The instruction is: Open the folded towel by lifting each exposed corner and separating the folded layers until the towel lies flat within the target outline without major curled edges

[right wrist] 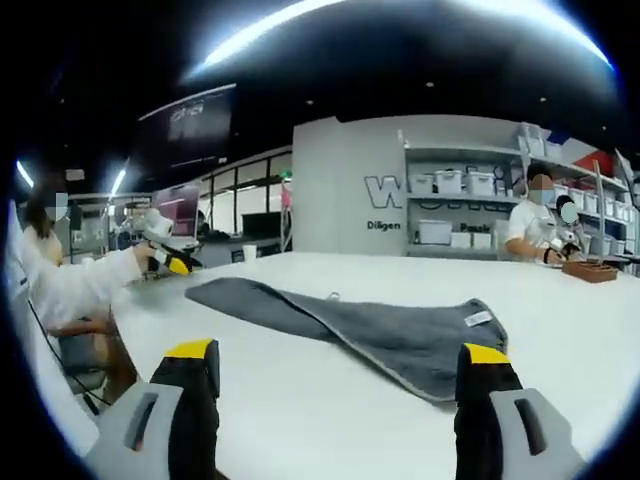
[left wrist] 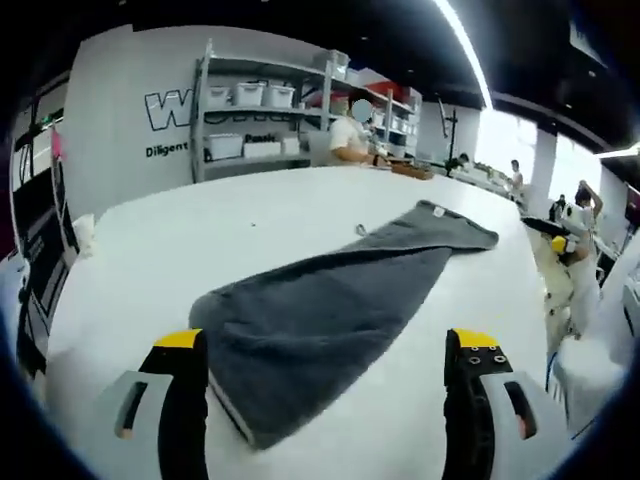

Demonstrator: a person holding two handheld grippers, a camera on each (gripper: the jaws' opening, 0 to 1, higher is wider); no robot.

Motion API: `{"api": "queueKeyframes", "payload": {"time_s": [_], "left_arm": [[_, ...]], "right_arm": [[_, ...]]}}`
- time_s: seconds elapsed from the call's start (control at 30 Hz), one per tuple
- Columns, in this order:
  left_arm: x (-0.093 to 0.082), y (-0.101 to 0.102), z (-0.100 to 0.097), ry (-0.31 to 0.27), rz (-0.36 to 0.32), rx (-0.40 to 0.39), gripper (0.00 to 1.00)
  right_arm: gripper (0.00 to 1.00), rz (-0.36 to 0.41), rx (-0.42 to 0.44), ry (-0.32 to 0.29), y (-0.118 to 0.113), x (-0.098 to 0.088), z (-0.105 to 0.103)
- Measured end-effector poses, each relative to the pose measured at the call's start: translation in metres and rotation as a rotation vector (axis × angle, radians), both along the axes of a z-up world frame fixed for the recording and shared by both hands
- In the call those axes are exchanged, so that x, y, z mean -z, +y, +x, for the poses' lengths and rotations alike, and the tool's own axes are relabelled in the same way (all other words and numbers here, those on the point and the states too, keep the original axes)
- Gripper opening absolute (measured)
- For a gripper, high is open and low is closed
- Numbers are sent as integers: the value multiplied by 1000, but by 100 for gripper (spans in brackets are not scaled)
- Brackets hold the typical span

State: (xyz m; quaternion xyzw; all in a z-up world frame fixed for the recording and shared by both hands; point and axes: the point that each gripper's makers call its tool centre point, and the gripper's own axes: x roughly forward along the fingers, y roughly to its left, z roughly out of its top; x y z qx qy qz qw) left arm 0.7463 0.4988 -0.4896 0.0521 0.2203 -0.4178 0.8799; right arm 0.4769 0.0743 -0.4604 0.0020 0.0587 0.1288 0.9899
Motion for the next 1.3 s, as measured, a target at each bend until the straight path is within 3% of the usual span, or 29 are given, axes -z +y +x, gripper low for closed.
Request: {"api": "queueKeyframes", "payload": {"time_s": [0.07, 0.13, 0.33, 0.43, 0.53, 0.6, 0.7, 0.8, 0.87, 1.03, 1.17, 1.3], "left_arm": [[3, 3, 20, 6, -22, -25, 89], [15, 8, 40, 32, -3, -49, 84], [52, 20, 80, 121, 152, -104, 75], [54, 16, 96, 132, 118, -121, 69], [54, 13, 103, 130, 105, -101, 53], [56, 5, 96, 157, 93, -43, 44], [58, 5, 98, 173, 76, -38, 38], [58, 7, 93, 132, 127, -13, 22], [55, 4, 89, 128, 121, -8, 20], [30, -9, 74, 32, 110, 51, 8], [11, -16, 51, -36, 101, 68, 6], [-19, -24, 9, -178, 35, 66, 6]], "right_arm": [[99, 3, 1, -4, 1, -1, 0], [99, -6, 7, -1, 0, -2, 1], [99, -35, 54, 4, -8, -3, 3], [99, -22, 56, 6, -10, -2, 5], [99, -21, 61, 11, -12, -1, 6], [99, -19, 64, 8, -13, -2, 6], [99, -19, 64, 5, -13, -2, 6], [99, -18, 61, 18, -13, 3, 7], [99, -14, 56, 26, -13, 6, 6], [98, -6, 52, 24, -13, 7, 4], [97, -3, 46, 20, -12, 7, 3], [97, -7, 32, 17, -11, 8, -3]]}}
